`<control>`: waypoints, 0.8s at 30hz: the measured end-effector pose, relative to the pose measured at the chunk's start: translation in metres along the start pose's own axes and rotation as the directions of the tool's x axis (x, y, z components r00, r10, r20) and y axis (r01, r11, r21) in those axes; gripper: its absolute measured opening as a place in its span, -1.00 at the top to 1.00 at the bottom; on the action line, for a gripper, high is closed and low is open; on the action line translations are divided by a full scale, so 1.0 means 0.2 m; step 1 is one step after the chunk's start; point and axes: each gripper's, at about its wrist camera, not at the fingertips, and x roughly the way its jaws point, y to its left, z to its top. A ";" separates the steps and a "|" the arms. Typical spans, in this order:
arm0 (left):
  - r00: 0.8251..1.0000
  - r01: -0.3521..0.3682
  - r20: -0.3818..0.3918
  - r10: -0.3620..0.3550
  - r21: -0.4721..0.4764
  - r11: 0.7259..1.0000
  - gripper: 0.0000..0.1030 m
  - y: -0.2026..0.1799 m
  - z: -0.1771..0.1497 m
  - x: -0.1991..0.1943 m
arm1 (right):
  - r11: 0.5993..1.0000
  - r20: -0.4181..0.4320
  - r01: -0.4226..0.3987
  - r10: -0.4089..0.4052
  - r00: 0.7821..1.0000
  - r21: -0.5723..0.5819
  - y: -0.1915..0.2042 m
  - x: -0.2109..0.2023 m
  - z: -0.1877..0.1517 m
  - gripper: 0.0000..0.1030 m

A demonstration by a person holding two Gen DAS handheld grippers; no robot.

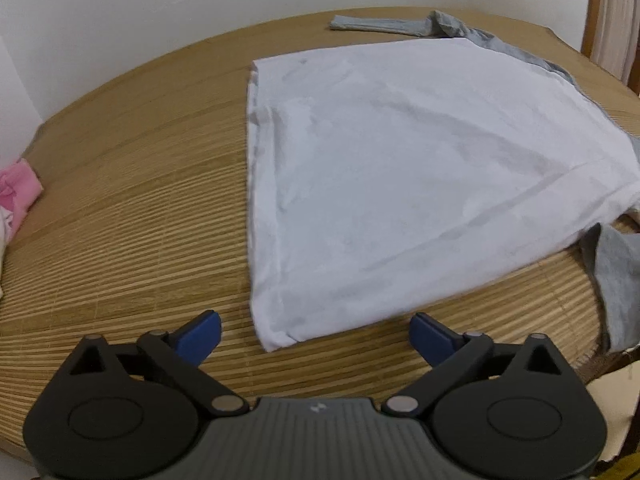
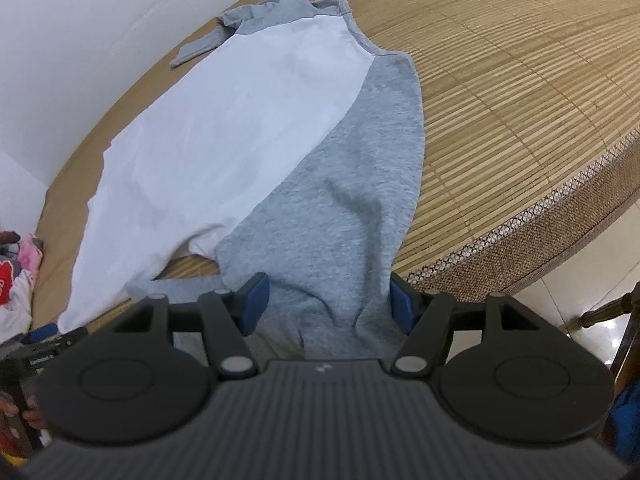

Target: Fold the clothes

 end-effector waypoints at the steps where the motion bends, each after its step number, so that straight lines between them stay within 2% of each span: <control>1: 1.000 0.019 -0.006 -0.019 -0.016 1.000 -0.71 0.00 0.01 0.00 | 1.000 0.003 -0.003 0.003 1.000 -0.005 0.00 0.00 0.00 -0.39; 3: 0.998 0.066 -0.018 -0.067 -0.061 0.996 -0.50 0.02 0.02 0.00 | 1.000 0.009 -0.009 0.009 1.000 -0.015 0.01 0.00 -0.01 -0.40; 8: 0.997 0.078 -0.010 -0.078 -0.052 0.996 -0.39 0.03 0.01 -0.01 | 0.999 0.035 -0.052 0.051 0.998 0.012 -0.04 -0.02 -0.03 -0.39; 10: 0.997 0.075 -0.005 -0.075 -0.056 0.996 -0.02 0.05 0.01 -0.01 | 0.998 0.046 -0.061 0.060 0.997 0.028 -0.05 -0.03 -0.03 -0.28; 11: 0.997 0.075 -0.004 -0.075 -0.058 0.996 0.07 0.06 0.01 -0.02 | 0.998 0.053 -0.058 0.057 0.997 0.027 -0.05 -0.03 -0.03 -0.23; 12: 0.997 0.080 -0.003 -0.080 -0.062 0.995 0.28 0.07 0.01 -0.02 | 0.998 0.060 -0.054 0.053 0.997 0.026 -0.05 -0.04 -0.03 0.07; 13: 0.996 0.090 -0.004 -0.091 -0.070 0.993 0.44 0.08 0.02 -0.02 | 0.997 0.063 -0.061 0.059 0.996 0.037 -0.06 -0.04 -0.03 0.69; 14: 0.995 0.097 -0.005 -0.098 -0.081 0.992 0.52 0.09 0.02 -0.02 | 0.996 0.065 -0.068 0.065 0.996 0.050 -0.07 -0.05 -0.02 0.82; 16: 0.994 0.106 -0.001 -0.106 -0.100 0.989 0.67 0.11 0.03 -0.03 | 0.993 0.081 -0.085 0.079 0.994 0.078 -0.09 -0.06 -0.01 0.88; 20: 0.994 0.110 0.024 -0.108 -0.103 0.989 0.70 0.12 0.06 -0.10 | 0.987 0.146 -0.132 0.118 0.982 0.094 -0.06 -0.14 0.04 0.89; 24: 0.991 0.130 0.054 -0.124 -0.110 0.985 0.71 0.17 0.13 -0.17 | 0.976 0.244 -0.186 0.154 0.957 0.113 -0.02 -0.23 0.13 0.89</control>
